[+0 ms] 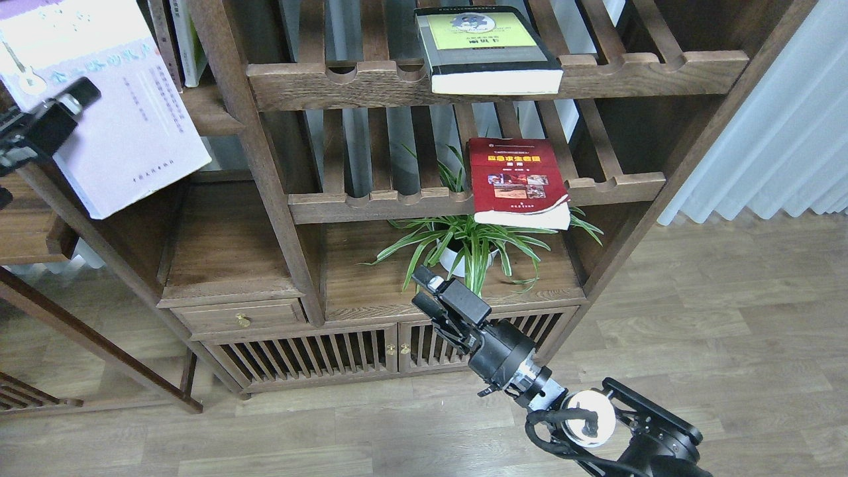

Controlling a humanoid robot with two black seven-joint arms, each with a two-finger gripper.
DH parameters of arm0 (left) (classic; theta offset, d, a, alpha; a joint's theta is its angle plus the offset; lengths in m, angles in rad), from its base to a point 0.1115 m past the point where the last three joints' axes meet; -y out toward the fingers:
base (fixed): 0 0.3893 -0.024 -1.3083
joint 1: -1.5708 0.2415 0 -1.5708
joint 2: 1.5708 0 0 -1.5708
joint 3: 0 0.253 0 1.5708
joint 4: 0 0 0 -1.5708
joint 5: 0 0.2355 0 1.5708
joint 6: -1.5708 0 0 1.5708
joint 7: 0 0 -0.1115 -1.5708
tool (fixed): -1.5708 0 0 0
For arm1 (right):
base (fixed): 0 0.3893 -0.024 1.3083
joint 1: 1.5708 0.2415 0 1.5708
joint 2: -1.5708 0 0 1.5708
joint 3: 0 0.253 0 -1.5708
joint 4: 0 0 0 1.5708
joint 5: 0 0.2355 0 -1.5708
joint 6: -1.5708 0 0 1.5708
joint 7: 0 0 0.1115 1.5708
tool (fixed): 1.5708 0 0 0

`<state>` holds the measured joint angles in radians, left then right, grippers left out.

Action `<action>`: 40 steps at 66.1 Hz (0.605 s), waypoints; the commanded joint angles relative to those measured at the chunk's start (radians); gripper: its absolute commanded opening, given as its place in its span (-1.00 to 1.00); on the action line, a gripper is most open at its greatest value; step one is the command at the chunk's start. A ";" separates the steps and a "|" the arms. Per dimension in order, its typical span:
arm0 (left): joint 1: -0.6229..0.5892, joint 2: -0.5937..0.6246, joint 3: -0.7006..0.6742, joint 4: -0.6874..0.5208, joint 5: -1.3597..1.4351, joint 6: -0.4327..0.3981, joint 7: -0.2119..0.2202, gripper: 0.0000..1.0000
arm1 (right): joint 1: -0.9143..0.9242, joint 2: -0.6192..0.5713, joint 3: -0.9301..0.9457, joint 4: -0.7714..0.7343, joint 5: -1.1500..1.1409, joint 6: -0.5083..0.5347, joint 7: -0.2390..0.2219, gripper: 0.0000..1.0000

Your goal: Organize books on shelf

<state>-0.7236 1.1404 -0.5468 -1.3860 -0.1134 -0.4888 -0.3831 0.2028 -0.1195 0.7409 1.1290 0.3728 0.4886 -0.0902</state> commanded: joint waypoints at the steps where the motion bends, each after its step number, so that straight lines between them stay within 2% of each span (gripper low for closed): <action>1: -0.045 0.035 -0.005 0.002 0.000 0.000 0.004 -0.90 | 0.006 0.001 -0.003 -0.001 0.000 -0.001 0.000 0.92; 7: -0.099 0.052 -0.004 0.002 -0.002 0.000 0.009 -0.91 | 0.007 0.006 -0.006 -0.001 0.000 -0.001 0.000 0.92; 18: -0.111 0.055 -0.013 0.004 -0.003 0.000 0.015 -0.91 | 0.006 0.023 -0.006 -0.001 -0.015 -0.001 0.001 0.92; 25: -0.111 0.087 -0.018 0.005 -0.005 0.000 0.047 -0.91 | 0.004 0.037 -0.009 -0.001 -0.029 0.000 0.001 0.92; 40: -0.112 0.147 -0.016 0.008 -0.017 0.000 0.047 -0.91 | 0.004 0.041 -0.008 -0.001 -0.037 0.000 0.001 0.92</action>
<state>-0.8346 1.2713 -0.5618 -1.3786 -0.1215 -0.4887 -0.3357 0.2075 -0.0806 0.7319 1.1274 0.3388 0.4885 -0.0893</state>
